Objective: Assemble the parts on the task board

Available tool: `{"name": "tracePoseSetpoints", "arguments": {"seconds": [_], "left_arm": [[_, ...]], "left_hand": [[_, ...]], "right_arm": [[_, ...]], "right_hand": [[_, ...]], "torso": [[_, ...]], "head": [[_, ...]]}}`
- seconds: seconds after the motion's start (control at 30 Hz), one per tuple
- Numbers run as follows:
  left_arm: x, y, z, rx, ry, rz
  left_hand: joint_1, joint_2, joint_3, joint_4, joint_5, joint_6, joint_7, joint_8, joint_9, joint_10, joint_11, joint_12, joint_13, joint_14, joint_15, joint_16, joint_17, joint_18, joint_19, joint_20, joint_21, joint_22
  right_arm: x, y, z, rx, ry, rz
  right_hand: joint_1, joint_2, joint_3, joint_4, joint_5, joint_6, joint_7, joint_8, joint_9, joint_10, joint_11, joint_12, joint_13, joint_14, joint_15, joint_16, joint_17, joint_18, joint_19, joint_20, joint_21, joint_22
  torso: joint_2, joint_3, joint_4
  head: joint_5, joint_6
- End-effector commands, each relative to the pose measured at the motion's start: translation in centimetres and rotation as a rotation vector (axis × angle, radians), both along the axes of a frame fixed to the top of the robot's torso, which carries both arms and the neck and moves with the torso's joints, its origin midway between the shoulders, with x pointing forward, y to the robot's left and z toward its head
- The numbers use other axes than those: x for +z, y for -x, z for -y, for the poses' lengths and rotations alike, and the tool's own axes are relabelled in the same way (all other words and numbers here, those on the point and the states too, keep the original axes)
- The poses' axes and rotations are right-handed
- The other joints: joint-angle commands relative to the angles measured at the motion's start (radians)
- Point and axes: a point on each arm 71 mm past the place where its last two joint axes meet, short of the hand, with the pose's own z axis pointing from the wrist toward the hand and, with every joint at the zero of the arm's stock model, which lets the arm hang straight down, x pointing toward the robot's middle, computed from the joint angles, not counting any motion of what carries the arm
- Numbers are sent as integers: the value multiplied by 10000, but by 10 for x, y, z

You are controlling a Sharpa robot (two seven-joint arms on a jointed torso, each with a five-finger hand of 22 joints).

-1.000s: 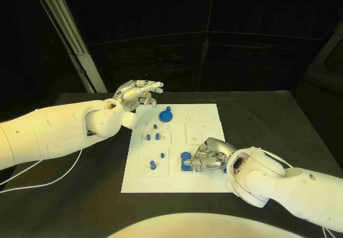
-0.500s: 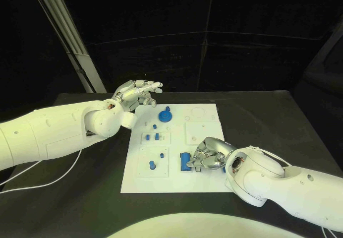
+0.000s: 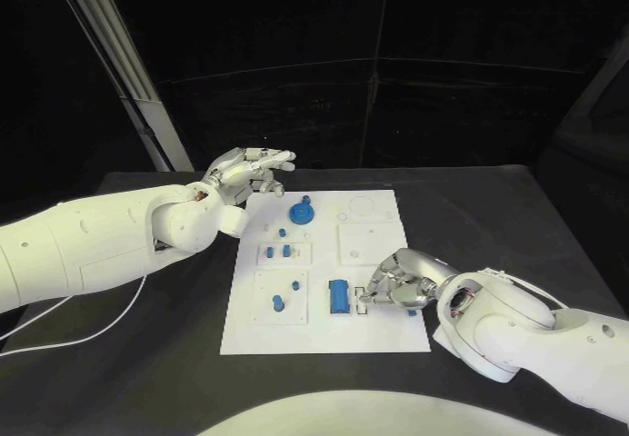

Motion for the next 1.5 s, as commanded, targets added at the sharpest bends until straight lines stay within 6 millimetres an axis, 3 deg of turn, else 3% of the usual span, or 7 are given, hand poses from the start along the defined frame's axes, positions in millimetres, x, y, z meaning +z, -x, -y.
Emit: {"name": "tracePoseSetpoints", "arguments": {"seconds": [0.03,0.23,0.47,0.67,0.8,0.9,1.5], "left_arm": [[1,0,1,-92,96,20],[1,1,0,-85,101,28],[1,1,1,-104,112,26],[1,1,2,-125,122,28],[1,1,2,-129,122,25],[1,1,1,-113,114,24],[1,1,0,-130,110,-4]], "left_hand": [[52,5,-26,1,-29,-83,5,62,-9,-39,4,64,-17,-76,5,22,-8,64,67,-16,-40,-9],[52,5,-26,1,-29,-83,5,62,-9,-39,4,64,-17,-76,5,22,-8,64,67,-16,-40,-9],[52,5,-26,1,-29,-83,5,62,-9,-39,4,65,-17,-76,5,23,-8,64,67,-16,-41,-9],[60,4,-37,1,-29,-81,3,68,-8,-43,4,69,-17,-76,4,26,-7,64,68,-16,-44,-12],[60,4,-37,1,-29,-81,3,68,-8,-43,4,69,-17,-76,4,26,-7,64,68,-16,-44,-12],[60,4,-37,1,-29,-81,3,68,-8,-43,4,69,-17,-76,4,26,-7,64,68,-16,-44,-12],[60,4,-37,1,-29,-81,3,68,-8,-43,4,69,-17,-76,4,26,-7,64,68,-16,-44,-12]], "right_arm": [[11,-2,10,-10,-852,446],[14,-4,52,-502,-178,331],[13,-3,75,-562,1042,226],[8,-3,74,-346,1748,-28],[5,-4,70,-137,2200,-221],[2,-5,65,47,2513,-287],[0,-10,50,526,4159,508]], "right_hand": [[91,140,-73,1,122,-165,60,-156,-72,-25,76,-83,-38,421,107,-53,-10,-72,-17,89,-66,636],[166,251,-116,24,201,-245,124,-390,-179,-47,130,-161,-89,424,161,-60,-1,-73,-9,150,-62,653],[201,327,-217,92,352,179,53,-437,-206,33,77,-107,-38,453,134,10,128,-98,68,154,-1,781],[202,294,-331,138,296,388,11,-473,-205,32,48,-180,-84,450,109,-6,117,-96,65,134,-6,774],[85,242,-502,260,89,527,-24,-504,-174,40,25,-229,-111,445,90,-27,104,-92,55,115,-16,759],[63,228,-555,296,18,562,-34,-515,-157,32,19,-262,-132,438,83,-48,79,-89,44,108,-26,744],[173,181,-610,264,5,642,-59,-516,-108,-9,-2,-363,-196,421,68,-99,23,-79,16,95,-51,704]], "torso": [[-14,-17,-3],[-8,-15,-29],[-6,-11,-76],[-12,9,-92],[-20,-8,-66],[-16,3,-80],[-7,-1,-89]], "head": [[-92,46],[-198,118],[-325,123],[-353,110],[-380,99],[-348,91],[-367,64]]}}
